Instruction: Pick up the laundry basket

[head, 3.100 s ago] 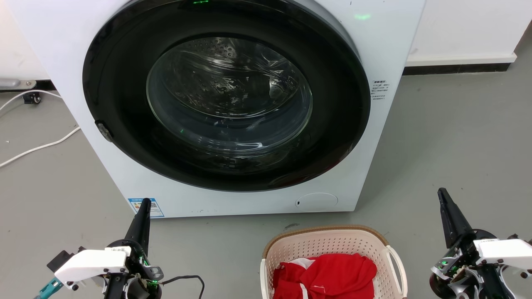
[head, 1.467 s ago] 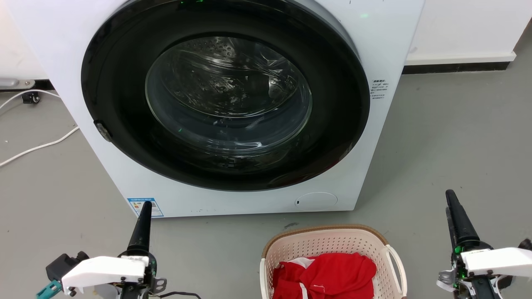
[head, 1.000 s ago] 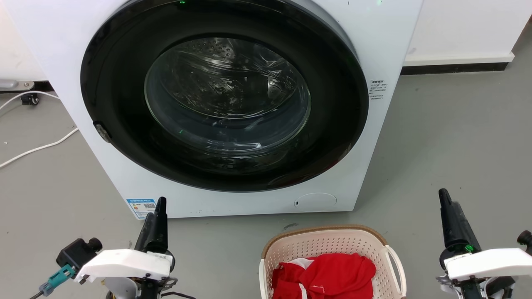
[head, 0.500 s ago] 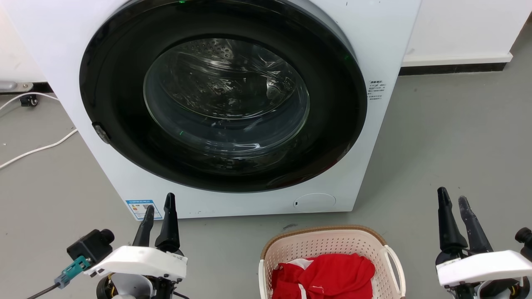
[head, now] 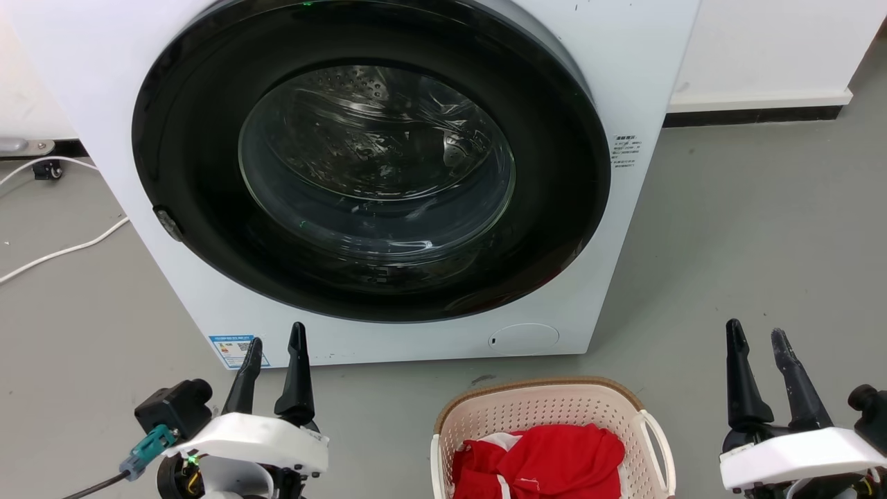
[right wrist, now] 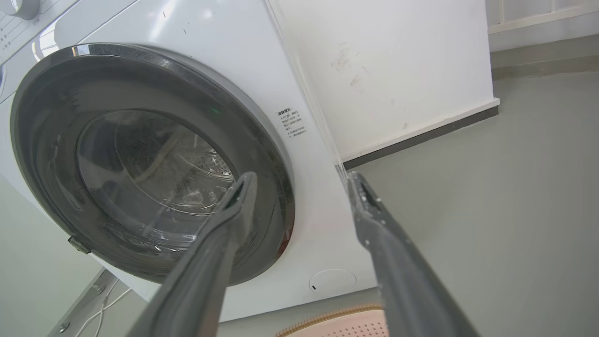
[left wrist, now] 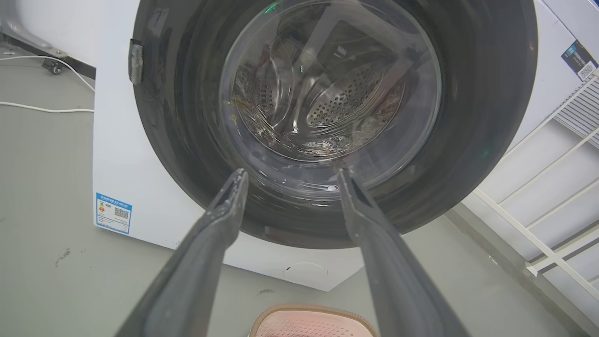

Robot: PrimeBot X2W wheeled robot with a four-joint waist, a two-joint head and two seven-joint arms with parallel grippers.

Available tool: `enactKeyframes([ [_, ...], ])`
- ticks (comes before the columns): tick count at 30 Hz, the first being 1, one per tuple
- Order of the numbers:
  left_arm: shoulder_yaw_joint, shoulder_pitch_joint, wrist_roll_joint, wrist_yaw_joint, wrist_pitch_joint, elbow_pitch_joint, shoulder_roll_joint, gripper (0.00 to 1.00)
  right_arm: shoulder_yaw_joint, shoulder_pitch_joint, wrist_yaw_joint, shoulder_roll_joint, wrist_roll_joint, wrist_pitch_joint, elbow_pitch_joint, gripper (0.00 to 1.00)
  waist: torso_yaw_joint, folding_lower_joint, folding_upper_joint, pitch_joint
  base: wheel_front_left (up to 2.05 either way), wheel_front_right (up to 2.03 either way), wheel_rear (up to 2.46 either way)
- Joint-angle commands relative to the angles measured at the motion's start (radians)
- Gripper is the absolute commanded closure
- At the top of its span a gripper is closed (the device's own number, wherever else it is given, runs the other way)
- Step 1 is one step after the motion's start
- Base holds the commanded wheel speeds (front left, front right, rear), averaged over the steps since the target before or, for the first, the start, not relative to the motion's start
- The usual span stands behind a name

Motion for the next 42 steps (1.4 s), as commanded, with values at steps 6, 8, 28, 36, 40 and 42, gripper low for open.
enactKeyframes([
  [6,-0.011,0.006,0.083,0.01,-0.023,-0.007,0.004,0.0,0.008,0.008,0.0,-0.006,-0.09,-0.022,-0.027,0.0,-0.002,0.0,-0.0001,-0.001,0.0,0.0,0.0],
  [8,-0.013,0.007,0.104,0.01,-0.028,-0.006,0.004,0.0,0.009,0.011,0.0,-0.007,-0.112,-0.028,-0.03,0.0,-0.002,0.0,-0.0001,-0.002,0.0,0.0,0.0],
  [28,-0.037,0.017,0.281,0.019,-0.075,0.011,0.005,0.0,-0.002,0.038,0.0,-0.007,-0.283,-0.074,-0.066,0.0,-0.008,0.0,0.0,-0.003,0.0,0.0,0.0],
  [36,-0.045,0.02,0.335,0.019,-0.092,0.017,0.005,0.0,-0.006,0.047,0.0,-0.008,-0.323,-0.092,-0.066,0.0,-0.006,0.0,0.0,-0.006,0.0,0.0,0.0],
  [40,-0.048,0.022,0.36,0.019,-0.099,0.022,0.005,0.0,-0.006,0.054,0.0,-0.008,-0.343,-0.099,-0.064,0.0,-0.005,0.0,0.0,-0.008,0.0,0.0,0.0],
  [42,-0.05,0.025,0.368,0.017,-0.104,0.026,0.005,0.0,-0.005,0.058,0.0,-0.008,-0.347,-0.103,-0.063,0.0,-0.005,0.0,0.0,-0.01,0.0,0.0,0.0],
])
